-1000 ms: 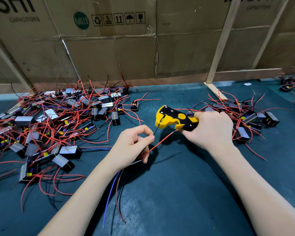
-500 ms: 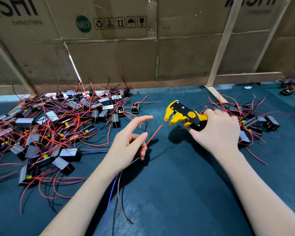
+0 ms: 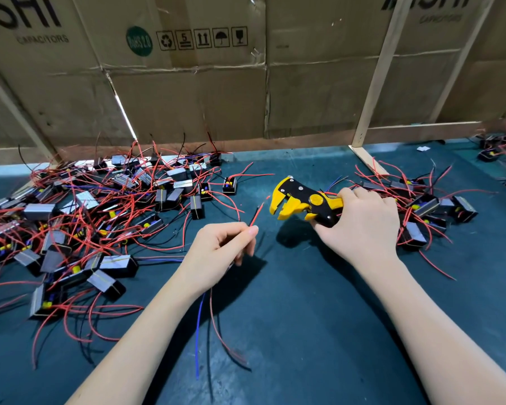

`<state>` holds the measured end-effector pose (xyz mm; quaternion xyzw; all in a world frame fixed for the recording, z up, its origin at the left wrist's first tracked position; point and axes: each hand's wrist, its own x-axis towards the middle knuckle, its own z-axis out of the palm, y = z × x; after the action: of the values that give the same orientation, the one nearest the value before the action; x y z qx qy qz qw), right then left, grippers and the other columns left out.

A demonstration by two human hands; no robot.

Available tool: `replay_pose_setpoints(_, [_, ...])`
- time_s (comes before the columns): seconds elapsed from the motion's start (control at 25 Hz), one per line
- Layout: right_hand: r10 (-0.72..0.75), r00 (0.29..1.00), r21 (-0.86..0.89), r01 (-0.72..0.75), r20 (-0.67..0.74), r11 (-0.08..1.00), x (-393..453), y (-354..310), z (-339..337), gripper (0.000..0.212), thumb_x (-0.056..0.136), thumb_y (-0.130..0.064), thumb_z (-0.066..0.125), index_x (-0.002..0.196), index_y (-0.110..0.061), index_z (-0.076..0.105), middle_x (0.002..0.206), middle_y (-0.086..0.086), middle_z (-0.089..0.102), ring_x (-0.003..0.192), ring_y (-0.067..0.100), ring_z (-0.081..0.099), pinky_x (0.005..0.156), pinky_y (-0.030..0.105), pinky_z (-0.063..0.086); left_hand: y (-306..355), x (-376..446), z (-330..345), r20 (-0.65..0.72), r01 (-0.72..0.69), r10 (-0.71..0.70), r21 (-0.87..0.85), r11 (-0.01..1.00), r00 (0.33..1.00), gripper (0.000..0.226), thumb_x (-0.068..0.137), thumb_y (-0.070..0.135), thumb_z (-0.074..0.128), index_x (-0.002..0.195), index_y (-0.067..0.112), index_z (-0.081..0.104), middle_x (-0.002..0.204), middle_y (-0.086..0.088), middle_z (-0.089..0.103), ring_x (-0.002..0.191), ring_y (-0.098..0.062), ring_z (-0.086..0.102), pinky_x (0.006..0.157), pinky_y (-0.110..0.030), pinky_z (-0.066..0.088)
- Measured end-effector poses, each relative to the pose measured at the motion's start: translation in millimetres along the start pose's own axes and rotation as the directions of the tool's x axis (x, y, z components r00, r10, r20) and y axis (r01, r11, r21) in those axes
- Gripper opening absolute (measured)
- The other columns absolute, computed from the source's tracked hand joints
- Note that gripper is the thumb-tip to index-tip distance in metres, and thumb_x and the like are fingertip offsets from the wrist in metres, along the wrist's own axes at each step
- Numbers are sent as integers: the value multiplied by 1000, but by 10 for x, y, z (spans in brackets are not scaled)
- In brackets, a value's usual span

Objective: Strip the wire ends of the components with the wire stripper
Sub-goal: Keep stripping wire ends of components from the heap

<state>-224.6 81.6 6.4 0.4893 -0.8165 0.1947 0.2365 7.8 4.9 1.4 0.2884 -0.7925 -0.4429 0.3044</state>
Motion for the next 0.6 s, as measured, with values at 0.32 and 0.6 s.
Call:
replay_pose_setpoints(0.32, [-28, 1000, 21, 28, -3, 999, -27, -100, -4, 54, 68, -59, 69, 83, -9, 59, 82, 11, 62, 83, 34, 58, 77, 41, 34, -1, -3, -11, 67, -18, 9, 128, 992, 998, 47, 92, 51, 51, 61, 17, 58, 50, 7, 39, 47, -7, 34, 49, -17, 28])
replay_pose_setpoints(0.6, [-66, 998, 48, 66, -5, 997, -12, -100, -53, 51, 68, -61, 67, 79, -11, 59, 77, 7, 61, 78, 32, 58, 75, 40, 32, 15, -9, -12, 97, -40, 24, 164, 986, 995, 46, 94, 45, 51, 60, 15, 55, 52, 7, 42, 50, -7, 35, 52, -21, 29])
